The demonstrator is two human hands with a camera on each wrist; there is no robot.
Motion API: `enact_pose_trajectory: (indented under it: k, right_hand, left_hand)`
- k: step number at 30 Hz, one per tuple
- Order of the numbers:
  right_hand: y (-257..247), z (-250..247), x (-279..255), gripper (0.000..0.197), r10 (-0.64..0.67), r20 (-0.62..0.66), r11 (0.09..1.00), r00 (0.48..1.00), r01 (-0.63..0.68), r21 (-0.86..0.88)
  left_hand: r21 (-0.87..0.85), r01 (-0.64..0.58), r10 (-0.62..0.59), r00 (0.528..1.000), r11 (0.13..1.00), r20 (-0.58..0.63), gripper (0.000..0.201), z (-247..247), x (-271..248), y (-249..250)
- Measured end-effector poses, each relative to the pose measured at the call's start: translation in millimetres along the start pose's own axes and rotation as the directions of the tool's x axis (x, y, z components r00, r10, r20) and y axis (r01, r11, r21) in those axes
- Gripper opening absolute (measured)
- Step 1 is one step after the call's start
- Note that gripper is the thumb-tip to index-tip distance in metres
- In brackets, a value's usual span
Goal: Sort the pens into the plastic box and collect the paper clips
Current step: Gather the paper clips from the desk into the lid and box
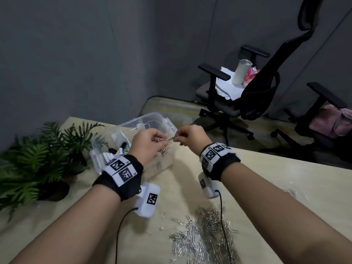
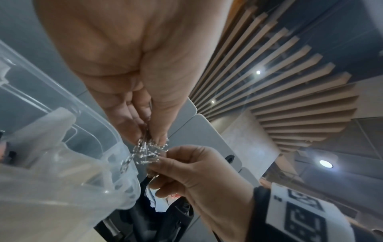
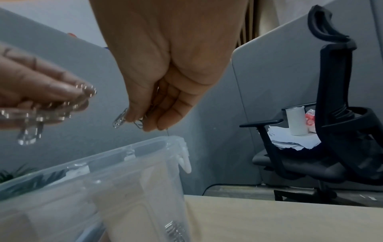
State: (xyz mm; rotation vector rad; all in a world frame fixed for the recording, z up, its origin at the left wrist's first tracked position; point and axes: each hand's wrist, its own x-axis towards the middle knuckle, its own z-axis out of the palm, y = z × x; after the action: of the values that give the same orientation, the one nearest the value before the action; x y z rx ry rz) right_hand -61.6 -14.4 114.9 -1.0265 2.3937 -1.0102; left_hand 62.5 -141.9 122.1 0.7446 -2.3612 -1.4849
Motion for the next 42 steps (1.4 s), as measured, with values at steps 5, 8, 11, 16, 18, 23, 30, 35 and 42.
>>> enact_pose_trajectory:
  k: [5, 8, 11, 16, 18, 23, 30, 35, 42]
  right_hand:
    - [-2.5, 19.1, 23.9, 0.018, 0.039, 0.08, 0.988, 0.996, -0.027, -0.151]
    - [4.3, 17.0, 24.0, 0.027, 0.035, 0.066, 0.989, 0.997, -0.025, -0.148]
    - [15.7, 9.7, 13.5, 0.023, 0.04, -0.026, 0.996, 0.999, -0.042, -0.078]
    - [44.1, -4.9, -28.6, 0.022, 0.098, -0.087, 0.994, 0.991, -0.101, -0.034]
    - [60.8, -7.3, -51.9, 0.027, 0.135, -0.067, 0.988, 0.989, -0.139, -0.061]
    - [107.4, -7.9, -111.0, 0.029, 0.279, 0.012, 0.945, 0.96, -0.273, -0.18]
    - [154.1, 0.7, -180.0, 0.043, 0.492, 0.097, 0.849, 0.865, -0.451, -0.275]
    - [168.2, 10.1, -206.4, 0.088, 0.568, 0.201, 0.804, 0.798, -0.486, -0.343]
    - [179.6, 29.6, -215.2, 0.113, 0.509, 0.263, 0.856, 0.819, -0.45, -0.256]
  left_hand:
    - [-0.003, -0.001, 0.001, 1.0, 1.0, -0.009, 0.014, -8.0, 23.5, 0.3]
    - [-0.003, 0.0, 0.0, 1.0, 1.0, -0.013, 0.014, -2.8, 37.2, -0.7]
    - [0.08, -0.019, 0.02, 1.0, 0.997, -0.009, 0.01, 9.7, 44.6, -4.2]
    - [0.283, -0.015, -0.033, 0.986, 0.959, 0.163, 0.017, 31.8, 41.8, -20.2]
    - [0.332, 0.001, -0.069, 0.979, 0.943, 0.193, 0.02, 36.1, 36.4, -20.1]
    - [0.406, 0.007, -0.077, 0.985, 0.914, 0.157, 0.034, 37.9, 23.5, -13.4]
    - [0.299, -0.153, 0.117, 0.984, 0.942, 0.136, 0.04, 61.1, -15.4, 4.0]
    - [0.301, -0.151, 0.035, 0.932, 0.942, 0.36, 0.052, 108.1, -65.5, -9.6]
    - [0.464, -0.03, -0.262, 0.791, 0.886, 0.553, 0.103, 188.9, -110.6, -58.6]
